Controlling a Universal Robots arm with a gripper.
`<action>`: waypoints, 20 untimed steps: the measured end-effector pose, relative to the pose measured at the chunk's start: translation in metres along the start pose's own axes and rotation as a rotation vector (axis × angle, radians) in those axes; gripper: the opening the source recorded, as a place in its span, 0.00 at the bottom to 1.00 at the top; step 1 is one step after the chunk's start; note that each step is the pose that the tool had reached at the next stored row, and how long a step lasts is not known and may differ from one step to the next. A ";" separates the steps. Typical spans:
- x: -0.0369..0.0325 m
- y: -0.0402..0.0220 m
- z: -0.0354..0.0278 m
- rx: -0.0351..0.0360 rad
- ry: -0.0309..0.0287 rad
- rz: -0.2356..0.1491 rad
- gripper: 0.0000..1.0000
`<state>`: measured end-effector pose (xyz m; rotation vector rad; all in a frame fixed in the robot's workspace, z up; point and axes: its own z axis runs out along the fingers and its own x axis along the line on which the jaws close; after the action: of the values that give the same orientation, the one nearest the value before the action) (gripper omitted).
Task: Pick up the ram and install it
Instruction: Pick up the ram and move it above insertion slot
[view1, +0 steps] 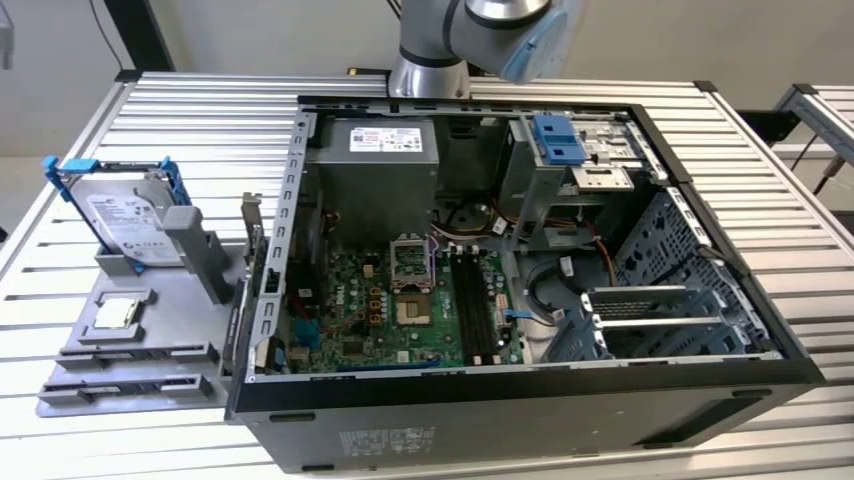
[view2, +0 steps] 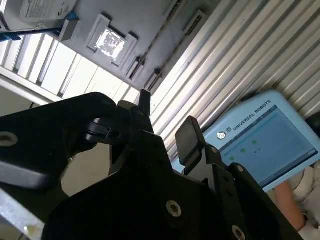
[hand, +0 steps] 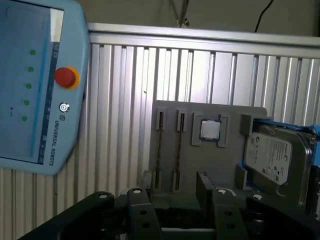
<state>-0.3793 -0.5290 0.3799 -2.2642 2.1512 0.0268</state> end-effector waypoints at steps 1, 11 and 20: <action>0.0001 -0.0001 -0.0001 0.0002 -0.0068 0.000 1.00; 0.0003 -0.0001 0.0054 -0.0001 -0.0009 0.000 1.00; 0.0007 -0.0003 0.0212 0.0000 -0.0026 0.000 1.00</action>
<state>-0.3790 -0.5292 0.3587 -2.2630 2.1499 0.0297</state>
